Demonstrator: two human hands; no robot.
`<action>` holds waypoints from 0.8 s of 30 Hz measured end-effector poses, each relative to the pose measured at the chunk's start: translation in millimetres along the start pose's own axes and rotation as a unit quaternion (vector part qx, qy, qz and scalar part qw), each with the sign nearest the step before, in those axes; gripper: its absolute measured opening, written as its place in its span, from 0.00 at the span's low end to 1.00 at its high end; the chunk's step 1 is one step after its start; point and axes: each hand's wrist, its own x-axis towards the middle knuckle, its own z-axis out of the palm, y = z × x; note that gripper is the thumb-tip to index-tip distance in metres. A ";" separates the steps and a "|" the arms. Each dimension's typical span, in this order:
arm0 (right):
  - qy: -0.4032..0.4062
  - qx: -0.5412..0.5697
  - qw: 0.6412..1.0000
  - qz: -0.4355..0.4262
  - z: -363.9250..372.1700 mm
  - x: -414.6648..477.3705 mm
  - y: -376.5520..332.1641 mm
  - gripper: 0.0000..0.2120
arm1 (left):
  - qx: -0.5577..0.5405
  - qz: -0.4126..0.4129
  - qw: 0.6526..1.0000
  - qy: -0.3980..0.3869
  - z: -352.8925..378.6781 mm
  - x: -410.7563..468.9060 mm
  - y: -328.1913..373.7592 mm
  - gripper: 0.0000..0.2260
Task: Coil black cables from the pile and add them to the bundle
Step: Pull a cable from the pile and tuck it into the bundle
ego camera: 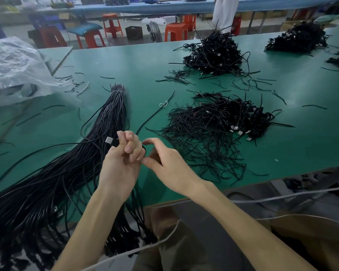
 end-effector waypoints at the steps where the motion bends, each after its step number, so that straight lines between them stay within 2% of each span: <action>1: -0.007 0.024 1.000 -0.005 -1.0 0.7 -1.7 0.19 | 0.012 -0.003 1.000 -0.009 0.4 -0.8 1.1 0.17; 6: -0.010 0.154 0.988 0.013 -8.0 7.3 -4.3 0.23 | 0.045 -0.037 0.996 -0.073 3.5 -6.9 4.6 0.20; 10: 0.003 0.219 0.976 0.012 -4.1 9.0 -4.3 0.16 | 0.109 -0.069 0.988 -0.089 6.4 -10.5 -0.8 0.22; 15: 0.041 0.178 0.983 0.009 -5.5 2.5 1.3 0.17 | 0.196 -0.082 0.970 -0.121 5.6 -9.5 8.9 0.16; 20: 0.054 0.158 0.986 -0.012 -2.2 -5.1 -0.3 0.17 | 0.283 -0.088 0.940 -0.166 -0.1 -12.1 25.3 0.14; 24: 0.045 0.144 0.988 -0.028 -0.3 -9.9 -4.3 0.19 | 0.330 -0.071 0.929 -0.153 -5.1 -19.8 26.2 0.14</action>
